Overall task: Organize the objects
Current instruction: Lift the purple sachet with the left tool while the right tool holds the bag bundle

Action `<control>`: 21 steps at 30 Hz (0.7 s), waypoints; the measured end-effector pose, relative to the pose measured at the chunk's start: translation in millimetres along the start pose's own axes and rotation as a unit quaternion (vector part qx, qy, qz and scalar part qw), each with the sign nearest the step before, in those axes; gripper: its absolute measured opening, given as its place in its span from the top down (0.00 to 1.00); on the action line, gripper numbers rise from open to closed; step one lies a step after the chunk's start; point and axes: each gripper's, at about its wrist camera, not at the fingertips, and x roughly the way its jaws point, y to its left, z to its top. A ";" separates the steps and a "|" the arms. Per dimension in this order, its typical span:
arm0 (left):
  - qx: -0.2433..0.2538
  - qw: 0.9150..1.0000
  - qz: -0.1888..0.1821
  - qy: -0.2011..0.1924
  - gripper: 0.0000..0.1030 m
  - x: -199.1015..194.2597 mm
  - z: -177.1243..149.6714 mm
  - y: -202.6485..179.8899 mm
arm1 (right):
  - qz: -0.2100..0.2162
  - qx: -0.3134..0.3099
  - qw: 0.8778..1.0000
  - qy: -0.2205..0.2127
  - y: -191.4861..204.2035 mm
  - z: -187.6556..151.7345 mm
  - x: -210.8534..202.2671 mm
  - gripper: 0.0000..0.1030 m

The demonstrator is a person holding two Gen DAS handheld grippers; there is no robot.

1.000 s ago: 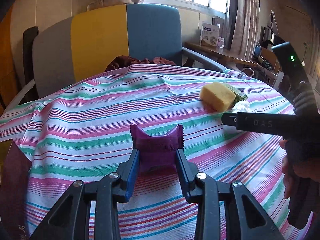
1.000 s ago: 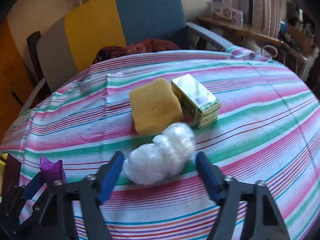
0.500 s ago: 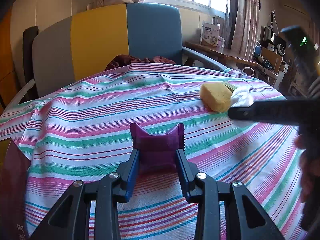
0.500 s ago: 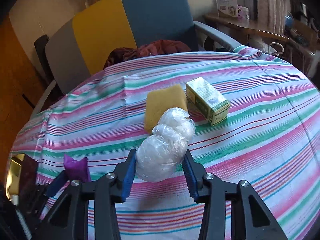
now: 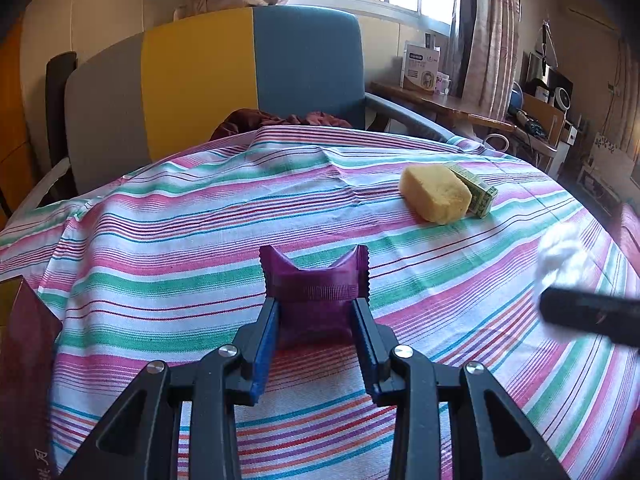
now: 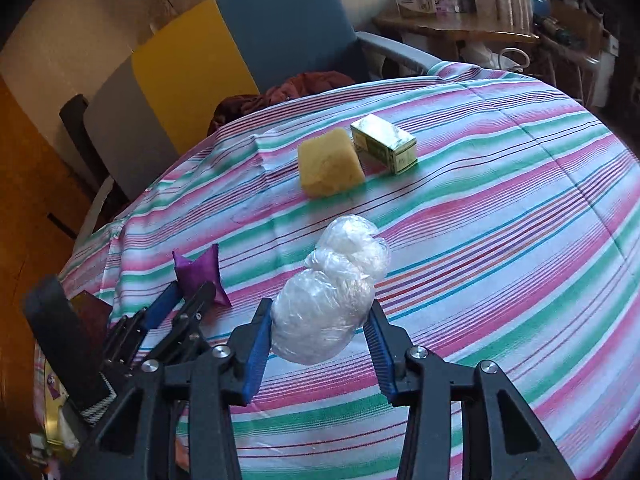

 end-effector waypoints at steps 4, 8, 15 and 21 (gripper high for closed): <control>-0.004 1.000 0.002 0.001 0.65 -1.3 -0.2 2.7 | -0.014 -0.006 1.000 0.001 -6.8 6.0 10.0 0.56; 0.000 1.000 0.012 0.003 0.65 -5.8 -1.6 2.9 | 0.012 0.001 1.000 -0.003 -6.2 6.3 11.8 0.56; 0.038 0.999 0.010 -0.015 0.77 -38.6 -8.7 -3.6 | 0.006 -0.052 0.999 -0.012 14.0 3.4 13.9 0.56; 0.016 1.000 -0.005 -0.018 0.79 -74.8 -23.3 15.5 | 0.004 -0.091 0.996 -0.012 29.6 -4.3 14.9 0.56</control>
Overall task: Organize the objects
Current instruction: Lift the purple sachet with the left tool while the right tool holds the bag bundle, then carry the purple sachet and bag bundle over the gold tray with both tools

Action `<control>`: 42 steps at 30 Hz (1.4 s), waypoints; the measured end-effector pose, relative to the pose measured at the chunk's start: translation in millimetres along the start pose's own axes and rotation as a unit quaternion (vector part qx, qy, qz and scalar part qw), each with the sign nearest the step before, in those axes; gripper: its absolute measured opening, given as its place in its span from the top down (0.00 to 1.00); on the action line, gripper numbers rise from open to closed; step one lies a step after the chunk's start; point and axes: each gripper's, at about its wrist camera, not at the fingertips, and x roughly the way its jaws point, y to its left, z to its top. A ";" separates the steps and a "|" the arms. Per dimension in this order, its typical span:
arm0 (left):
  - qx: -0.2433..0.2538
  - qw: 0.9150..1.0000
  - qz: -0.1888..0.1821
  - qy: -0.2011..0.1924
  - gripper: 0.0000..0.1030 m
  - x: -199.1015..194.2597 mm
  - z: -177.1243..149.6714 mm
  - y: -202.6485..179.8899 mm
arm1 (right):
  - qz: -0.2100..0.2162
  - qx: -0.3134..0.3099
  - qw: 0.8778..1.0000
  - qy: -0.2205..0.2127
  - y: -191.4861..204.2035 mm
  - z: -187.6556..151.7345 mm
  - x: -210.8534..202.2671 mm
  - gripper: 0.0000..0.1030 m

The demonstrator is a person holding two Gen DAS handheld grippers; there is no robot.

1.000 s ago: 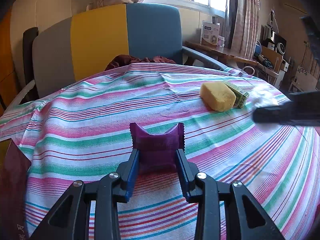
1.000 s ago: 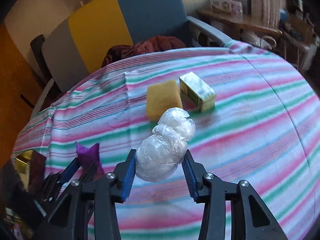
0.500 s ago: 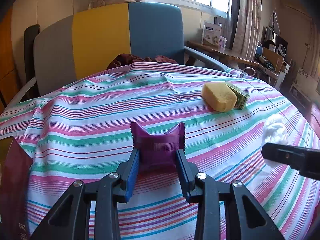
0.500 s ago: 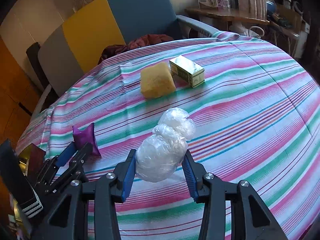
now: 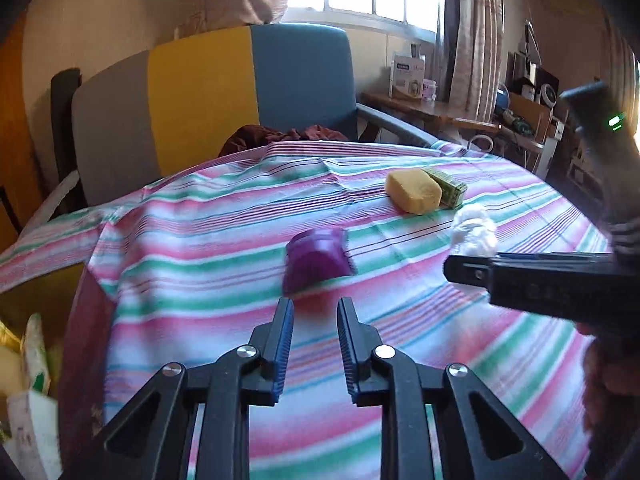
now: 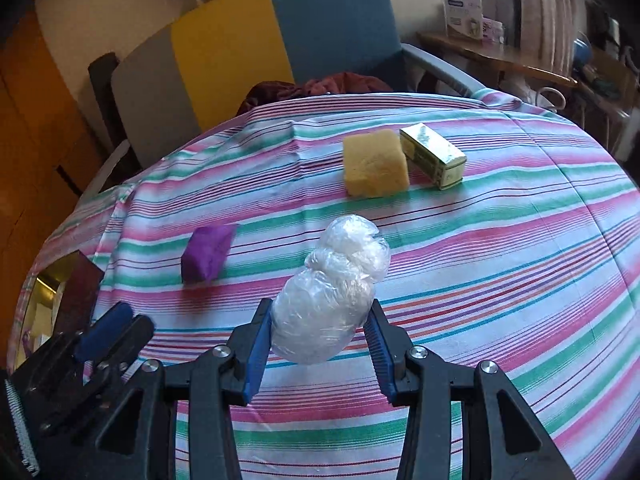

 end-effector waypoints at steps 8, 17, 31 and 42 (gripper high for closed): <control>-0.040 0.999 -0.005 0.002 0.76 -21.7 -13.5 30.7 | 0.005 0.002 1.000 -0.008 5.5 -3.1 -7.3 0.56; -0.067 0.995 -0.023 0.068 0.56 58.7 37.6 13.2 | -0.003 0.046 0.999 -0.016 -12.3 4.8 -12.3 0.56; -0.056 0.996 -0.040 0.055 0.54 107.5 52.9 4.1 | 0.032 0.097 0.995 -0.006 -26.5 8.2 -7.4 0.55; -0.093 0.994 -0.043 0.042 0.60 86.9 43.6 23.4 | 0.019 0.076 0.997 -0.010 -22.5 7.7 -6.6 0.55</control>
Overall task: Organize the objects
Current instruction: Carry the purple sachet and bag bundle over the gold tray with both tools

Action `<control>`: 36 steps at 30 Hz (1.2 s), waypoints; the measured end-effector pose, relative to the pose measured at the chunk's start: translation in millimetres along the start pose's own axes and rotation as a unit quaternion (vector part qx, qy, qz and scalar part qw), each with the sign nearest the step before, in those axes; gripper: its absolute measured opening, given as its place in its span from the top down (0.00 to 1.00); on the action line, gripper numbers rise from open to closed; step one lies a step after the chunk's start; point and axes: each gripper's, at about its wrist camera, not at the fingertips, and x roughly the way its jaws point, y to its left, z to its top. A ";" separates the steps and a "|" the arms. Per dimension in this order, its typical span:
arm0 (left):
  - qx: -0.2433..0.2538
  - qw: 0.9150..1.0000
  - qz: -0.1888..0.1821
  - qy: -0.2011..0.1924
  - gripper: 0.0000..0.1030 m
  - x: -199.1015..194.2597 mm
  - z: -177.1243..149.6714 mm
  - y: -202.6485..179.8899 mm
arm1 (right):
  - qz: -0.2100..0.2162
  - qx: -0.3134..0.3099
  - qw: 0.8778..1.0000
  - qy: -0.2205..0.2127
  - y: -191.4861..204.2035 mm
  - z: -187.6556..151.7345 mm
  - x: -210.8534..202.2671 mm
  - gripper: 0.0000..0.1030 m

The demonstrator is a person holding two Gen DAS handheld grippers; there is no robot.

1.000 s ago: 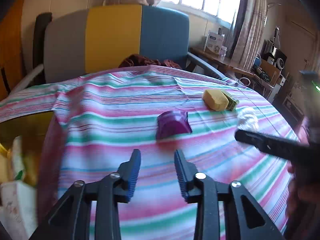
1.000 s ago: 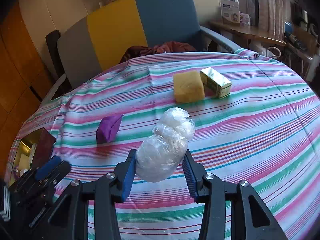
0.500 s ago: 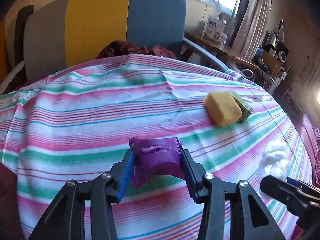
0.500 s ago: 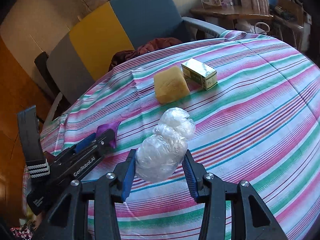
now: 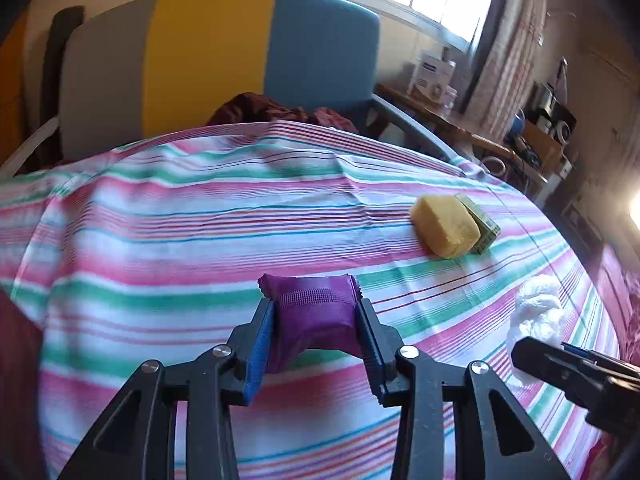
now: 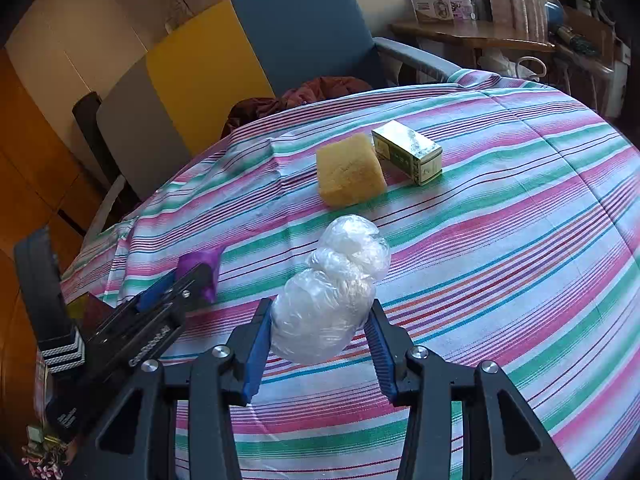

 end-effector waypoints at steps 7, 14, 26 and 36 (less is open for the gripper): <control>-0.021 0.999 -0.010 -0.024 0.60 -50.6 -12.3 11.7 | 0.000 -0.024 1.000 0.001 8.6 -3.0 1.2 0.55; -0.023 0.998 -0.020 -0.062 0.60 -124.1 -26.4 34.7 | -0.004 -0.075 0.997 -0.001 26.7 -9.2 2.4 0.55; -0.033 0.992 0.071 -0.099 0.60 -226.9 -62.5 141.0 | 0.027 -0.205 0.978 -0.019 80.0 -36.0 -6.7 0.55; -0.115 0.984 0.107 -0.080 0.60 -236.2 -78.8 230.6 | 0.089 -0.246 0.965 0.000 160.8 -57.0 -30.4 0.55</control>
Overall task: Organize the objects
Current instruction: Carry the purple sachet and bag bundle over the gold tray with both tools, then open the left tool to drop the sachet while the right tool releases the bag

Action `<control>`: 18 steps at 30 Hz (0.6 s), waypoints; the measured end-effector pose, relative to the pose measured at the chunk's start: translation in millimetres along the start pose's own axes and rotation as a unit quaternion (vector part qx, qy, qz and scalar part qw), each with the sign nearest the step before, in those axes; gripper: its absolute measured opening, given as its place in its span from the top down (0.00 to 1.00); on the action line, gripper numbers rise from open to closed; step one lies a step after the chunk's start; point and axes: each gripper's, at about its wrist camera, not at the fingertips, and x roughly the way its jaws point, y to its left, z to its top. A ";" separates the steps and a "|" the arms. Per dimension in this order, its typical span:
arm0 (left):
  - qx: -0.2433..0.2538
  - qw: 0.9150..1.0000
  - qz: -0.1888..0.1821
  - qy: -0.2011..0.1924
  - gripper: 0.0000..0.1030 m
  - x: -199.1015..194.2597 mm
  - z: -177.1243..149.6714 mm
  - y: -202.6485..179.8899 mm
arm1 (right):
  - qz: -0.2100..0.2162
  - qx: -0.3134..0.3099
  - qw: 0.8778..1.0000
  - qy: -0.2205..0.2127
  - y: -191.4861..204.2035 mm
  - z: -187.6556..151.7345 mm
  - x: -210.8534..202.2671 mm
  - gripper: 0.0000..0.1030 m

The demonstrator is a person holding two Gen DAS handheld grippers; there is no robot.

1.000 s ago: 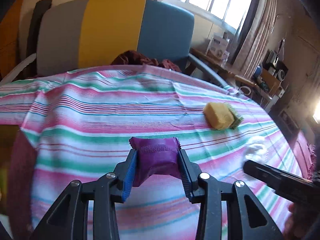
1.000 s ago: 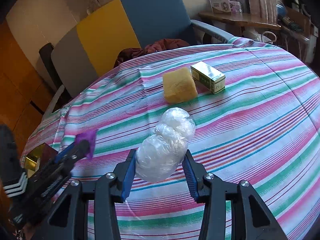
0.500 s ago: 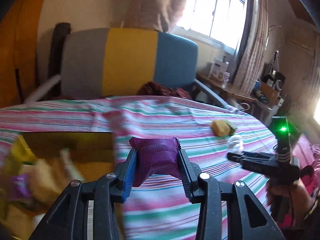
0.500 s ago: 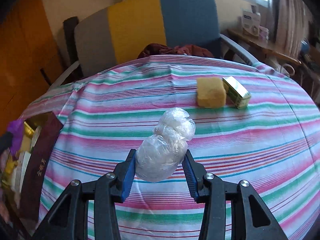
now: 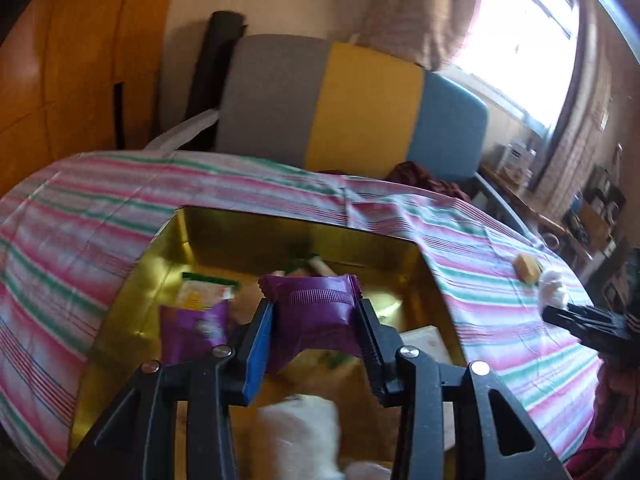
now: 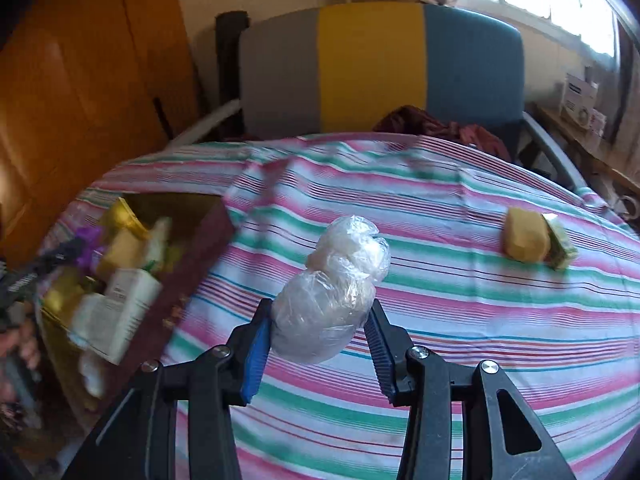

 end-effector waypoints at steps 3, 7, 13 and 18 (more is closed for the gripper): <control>-0.006 1.000 0.012 0.008 0.60 14.8 13.2 15.1 | 0.029 -0.013 0.999 -0.005 39.1 7.2 1.8 0.55; -0.022 0.999 0.018 0.023 0.60 33.0 29.2 34.4 | 0.051 -0.040 0.998 -0.003 86.1 14.1 12.3 0.55; -0.015 0.998 0.038 0.052 0.59 59.7 46.2 56.0 | 0.052 -0.058 0.997 0.015 123.8 25.4 34.7 0.55; -0.029 0.996 0.035 0.074 0.57 74.2 45.6 67.7 | 0.040 -0.050 0.998 0.030 134.4 33.4 47.2 0.55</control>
